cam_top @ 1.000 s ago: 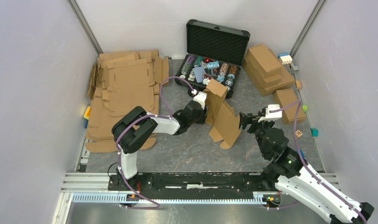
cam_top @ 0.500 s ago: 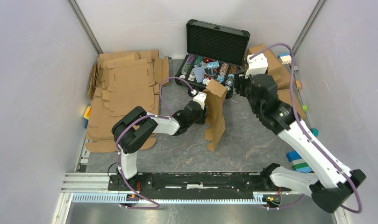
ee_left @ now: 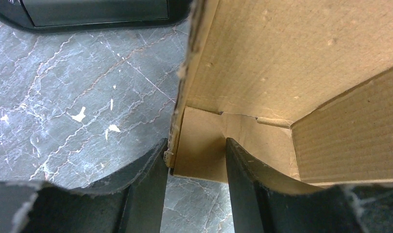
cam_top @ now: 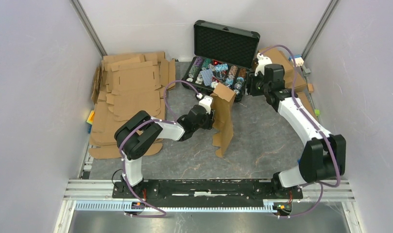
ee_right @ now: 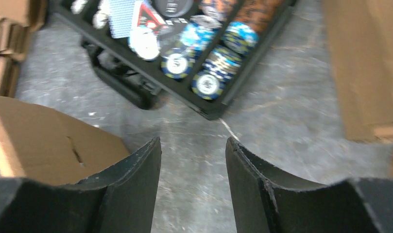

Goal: Fold the paper box

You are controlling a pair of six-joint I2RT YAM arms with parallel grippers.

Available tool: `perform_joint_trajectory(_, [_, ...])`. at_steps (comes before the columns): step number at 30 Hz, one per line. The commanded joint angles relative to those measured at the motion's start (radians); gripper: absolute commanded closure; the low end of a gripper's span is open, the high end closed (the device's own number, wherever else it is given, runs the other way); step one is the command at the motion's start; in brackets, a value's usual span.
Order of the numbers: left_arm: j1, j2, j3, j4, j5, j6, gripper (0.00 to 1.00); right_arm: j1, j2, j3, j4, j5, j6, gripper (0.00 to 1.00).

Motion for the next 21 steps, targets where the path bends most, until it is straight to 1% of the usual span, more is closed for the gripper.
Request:
perform_joint_trajectory(1, [0.012,-0.009,-0.038,-0.085,0.03,0.015,0.47,0.01,0.073,0.01,0.172,-0.305,0.027,0.44])
perform_joint_trajectory(3, [0.018,-0.009,-0.038,-0.086,0.034,0.008,0.47,0.02,0.105,-0.004,0.202,-0.376,0.031,0.45])
perform_joint_trajectory(9, [0.033,0.006,-0.026,-0.095,0.077,-0.009,0.45,0.111,0.145,-0.099,0.251,-0.347,-0.02,0.45])
perform_joint_trajectory(10, [0.034,0.003,-0.03,-0.092,0.074,-0.012,0.44,0.113,0.151,-0.119,0.259,-0.345,-0.019,0.45])
perform_joint_trajectory(14, [0.034,-0.028,-0.047,-0.08,0.054,-0.001,0.32,0.117,0.169,-0.162,0.311,-0.342,-0.014,0.45])
perform_joint_trajectory(17, [0.034,-0.04,-0.048,-0.089,0.053,0.001,0.29,0.121,0.171,-0.16,0.311,-0.322,-0.014,0.46])
perform_joint_trajectory(21, [0.035,-0.067,-0.052,-0.113,0.05,0.0,0.26,0.122,0.16,-0.17,0.304,-0.272,-0.018,0.47])
